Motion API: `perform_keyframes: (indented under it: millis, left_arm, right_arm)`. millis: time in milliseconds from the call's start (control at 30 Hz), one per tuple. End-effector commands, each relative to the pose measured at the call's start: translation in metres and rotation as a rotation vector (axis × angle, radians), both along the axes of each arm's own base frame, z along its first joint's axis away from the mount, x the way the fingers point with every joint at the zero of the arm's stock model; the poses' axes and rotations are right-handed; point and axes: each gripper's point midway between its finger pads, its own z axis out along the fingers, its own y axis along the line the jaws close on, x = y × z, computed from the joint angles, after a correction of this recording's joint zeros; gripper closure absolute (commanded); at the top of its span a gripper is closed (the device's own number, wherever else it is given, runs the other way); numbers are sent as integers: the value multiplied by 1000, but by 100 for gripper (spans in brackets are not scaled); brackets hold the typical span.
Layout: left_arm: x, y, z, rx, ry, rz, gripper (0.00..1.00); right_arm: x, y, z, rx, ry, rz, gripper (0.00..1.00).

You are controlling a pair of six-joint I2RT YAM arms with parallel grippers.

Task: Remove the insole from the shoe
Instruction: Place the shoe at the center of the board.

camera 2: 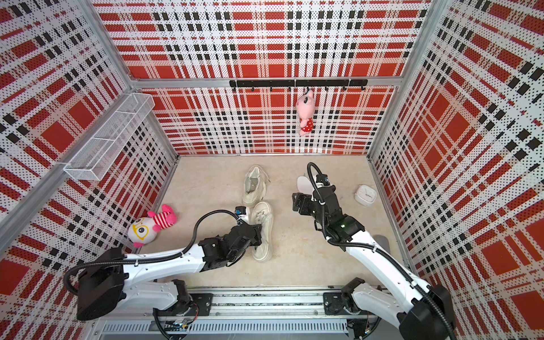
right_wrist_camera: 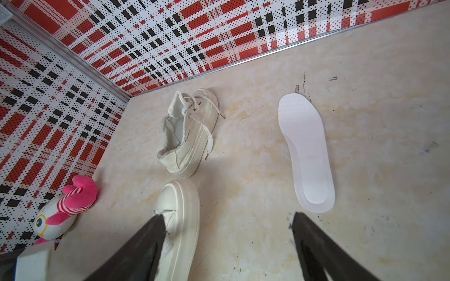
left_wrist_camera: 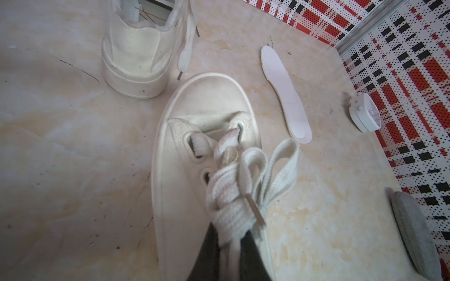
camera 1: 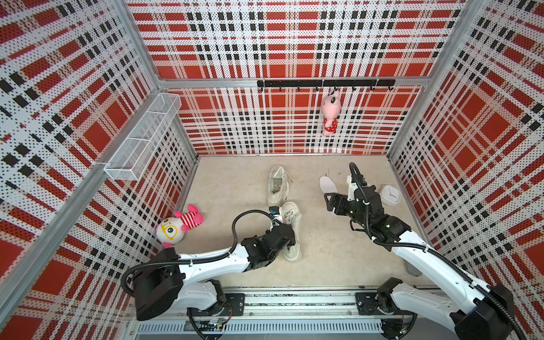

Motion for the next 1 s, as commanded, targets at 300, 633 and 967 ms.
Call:
perform_keyframes:
  millis: [300, 633, 967]
  left_arm:
    - [44, -48, 9, -125, -62, -58, 96]
    - [42, -45, 9, -155, -60, -99, 54]
    - [40, -9, 71, -238, -197, -163, 40]
  right_arm:
    - [-6, -16, -7, -37, 20, -36, 14]
    - [-5, -9, -19, -55, 50, 36, 13]
    - [-19, 34, -9, -1, 10, 325, 13]
